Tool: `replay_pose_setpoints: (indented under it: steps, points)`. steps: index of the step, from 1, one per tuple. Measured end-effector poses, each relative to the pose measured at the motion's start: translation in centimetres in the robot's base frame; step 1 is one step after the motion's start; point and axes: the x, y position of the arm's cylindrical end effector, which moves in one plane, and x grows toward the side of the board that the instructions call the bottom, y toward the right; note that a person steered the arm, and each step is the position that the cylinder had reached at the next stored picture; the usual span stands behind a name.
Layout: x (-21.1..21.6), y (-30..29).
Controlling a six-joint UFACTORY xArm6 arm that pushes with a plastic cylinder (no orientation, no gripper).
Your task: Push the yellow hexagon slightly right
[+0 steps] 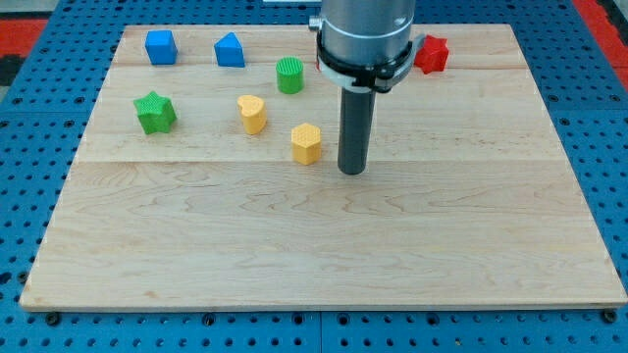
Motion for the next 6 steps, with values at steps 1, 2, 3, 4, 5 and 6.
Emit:
replay_pose_setpoints:
  steps: [1, 2, 3, 4, 5, 6]
  points:
    - [-0.8, -2.9]
    - [-3.8, -0.5]
    - [-7.0, -0.1]
    - [-2.8, 2.0]
    - [-1.6, -5.8]
    - [-4.5, -6.9]
